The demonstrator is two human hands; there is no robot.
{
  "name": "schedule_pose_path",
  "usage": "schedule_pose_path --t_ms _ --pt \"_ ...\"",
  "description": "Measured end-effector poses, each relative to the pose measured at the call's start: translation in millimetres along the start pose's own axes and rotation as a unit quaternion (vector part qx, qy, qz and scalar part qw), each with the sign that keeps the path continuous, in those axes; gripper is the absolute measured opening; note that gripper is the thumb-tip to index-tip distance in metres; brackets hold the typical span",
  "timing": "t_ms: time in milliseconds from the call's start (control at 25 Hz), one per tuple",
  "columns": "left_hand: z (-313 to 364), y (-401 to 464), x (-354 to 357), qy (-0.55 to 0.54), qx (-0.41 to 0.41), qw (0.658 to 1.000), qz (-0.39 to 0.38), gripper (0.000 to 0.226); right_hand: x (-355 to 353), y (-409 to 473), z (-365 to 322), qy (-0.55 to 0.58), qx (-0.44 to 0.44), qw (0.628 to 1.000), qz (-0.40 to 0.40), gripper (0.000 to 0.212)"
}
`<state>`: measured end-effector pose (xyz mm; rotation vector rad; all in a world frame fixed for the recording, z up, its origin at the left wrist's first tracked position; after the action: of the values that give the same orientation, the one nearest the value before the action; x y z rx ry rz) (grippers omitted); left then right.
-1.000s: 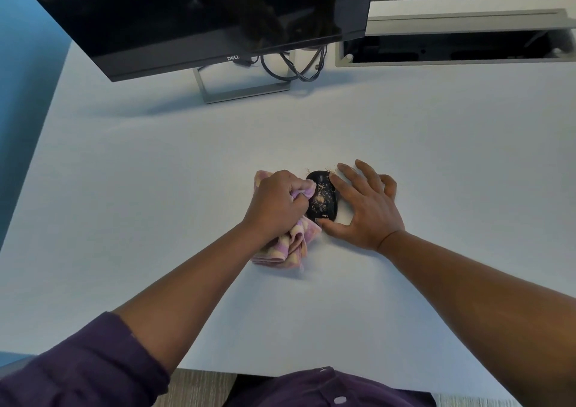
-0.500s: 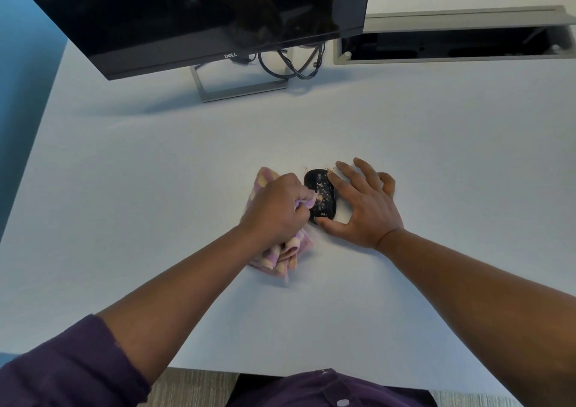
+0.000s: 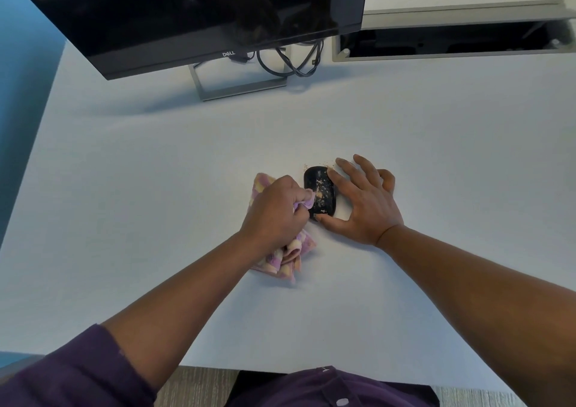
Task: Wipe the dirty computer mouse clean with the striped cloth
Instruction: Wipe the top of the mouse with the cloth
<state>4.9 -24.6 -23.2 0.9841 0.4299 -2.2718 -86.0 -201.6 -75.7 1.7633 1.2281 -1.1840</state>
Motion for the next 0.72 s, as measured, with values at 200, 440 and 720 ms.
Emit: schedule_pose_path --t_ms 200,440,720 --pt "6.5 -17.5 9.1 0.010 0.026 1.000 -0.003 0.031 0.1 0.1 1.3 -0.002 -0.005 1.000 0.004 0.091" --pt "10.7 -29.4 13.3 0.006 0.007 1.000 -0.014 0.025 -2.6 -2.0 0.4 -0.018 -0.005 1.000 -0.011 0.093" --pt "16.1 -43.6 5.4 -0.040 -0.023 0.998 0.039 0.024 -17.8 -22.7 -7.7 0.059 0.039 0.997 0.015 0.082"
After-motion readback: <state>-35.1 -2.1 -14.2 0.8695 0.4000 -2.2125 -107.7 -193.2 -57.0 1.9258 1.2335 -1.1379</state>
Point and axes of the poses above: each hand's wrist, its own y-axis towards the middle knuckle, its own x-axis out of the palm, z = x × y, the point moved 3 cm from there along y, towards the middle knuckle, and after that the axes turned 8 degrees about x, right-handed, at the moved point
